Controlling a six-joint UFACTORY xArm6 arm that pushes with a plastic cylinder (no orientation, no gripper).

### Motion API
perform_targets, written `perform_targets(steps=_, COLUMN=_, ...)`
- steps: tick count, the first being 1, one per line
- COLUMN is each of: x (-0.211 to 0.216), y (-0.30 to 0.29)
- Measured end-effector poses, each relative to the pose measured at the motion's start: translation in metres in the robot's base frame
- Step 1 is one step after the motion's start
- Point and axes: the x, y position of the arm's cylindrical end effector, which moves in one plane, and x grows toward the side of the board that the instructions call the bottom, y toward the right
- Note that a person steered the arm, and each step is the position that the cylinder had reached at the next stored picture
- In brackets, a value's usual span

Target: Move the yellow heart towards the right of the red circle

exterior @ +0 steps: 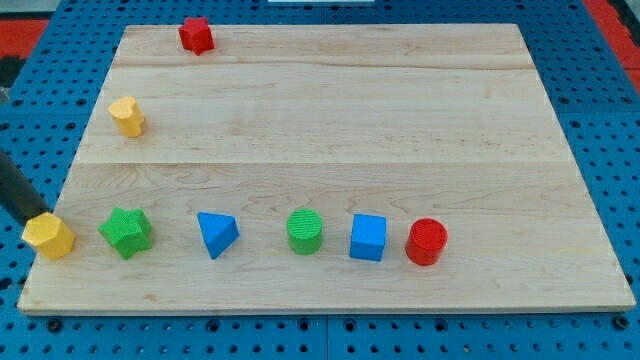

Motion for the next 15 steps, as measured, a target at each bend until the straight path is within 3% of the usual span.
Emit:
perform_targets(steps=2, x=-0.046, y=0.034)
perform_targets(steps=4, x=-0.124, y=0.028)
perform_targets(steps=7, x=-0.162, y=0.143)
perform_targets(steps=8, x=-0.189, y=0.125)
perform_targets(steps=11, x=-0.148, y=0.275)
perform_targets(steps=12, x=-0.157, y=0.318)
perform_targets(steps=14, x=-0.190, y=0.337)
perform_targets(steps=15, x=-0.192, y=0.386)
